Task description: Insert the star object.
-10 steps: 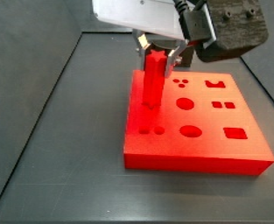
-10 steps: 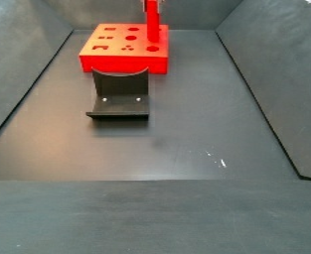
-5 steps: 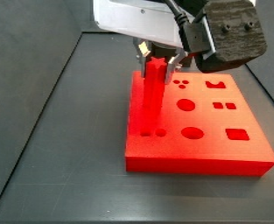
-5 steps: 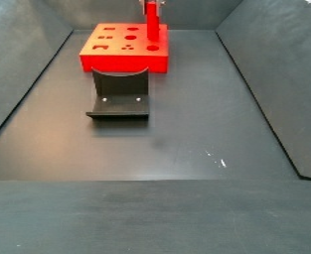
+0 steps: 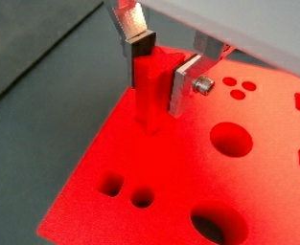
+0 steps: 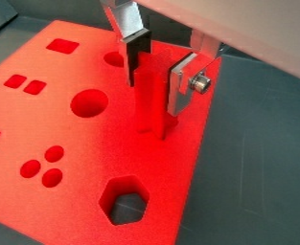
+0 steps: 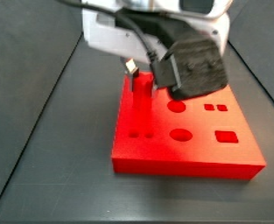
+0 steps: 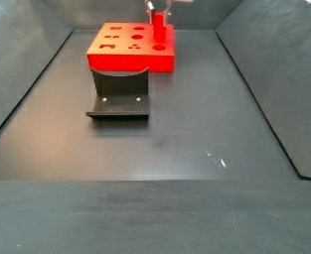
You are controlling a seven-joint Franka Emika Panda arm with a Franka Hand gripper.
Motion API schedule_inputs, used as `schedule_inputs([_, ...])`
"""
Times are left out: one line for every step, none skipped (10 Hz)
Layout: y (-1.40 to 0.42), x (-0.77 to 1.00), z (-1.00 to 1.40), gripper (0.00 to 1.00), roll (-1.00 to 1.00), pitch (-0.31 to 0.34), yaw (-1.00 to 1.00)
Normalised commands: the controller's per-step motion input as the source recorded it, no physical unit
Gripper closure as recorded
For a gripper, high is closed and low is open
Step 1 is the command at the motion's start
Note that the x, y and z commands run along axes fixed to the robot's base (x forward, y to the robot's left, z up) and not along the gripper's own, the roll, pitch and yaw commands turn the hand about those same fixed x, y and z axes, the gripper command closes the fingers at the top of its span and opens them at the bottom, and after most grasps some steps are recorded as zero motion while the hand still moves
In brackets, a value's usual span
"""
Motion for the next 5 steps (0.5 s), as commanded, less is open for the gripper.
schedule_inputs([-0.05, 0.2, -0.77, 1.0, 0.0, -0.24, 0.03])
schedule_inputs([-0.02, 0.33, -0.75, 1.0, -0.04, -0.253, 0.08])
schedule_inputs([0.0, -0.02, -0.91, 1.0, 0.1, -0.159, 0.0])
schedule_inputs([-0.01, -0.01, -0.59, 1.0, 0.17, -0.06, 0.0])
schedule_inputs([0.0, 0.0, 0.0, 1.0, 0.0, 0.0, 0.0])
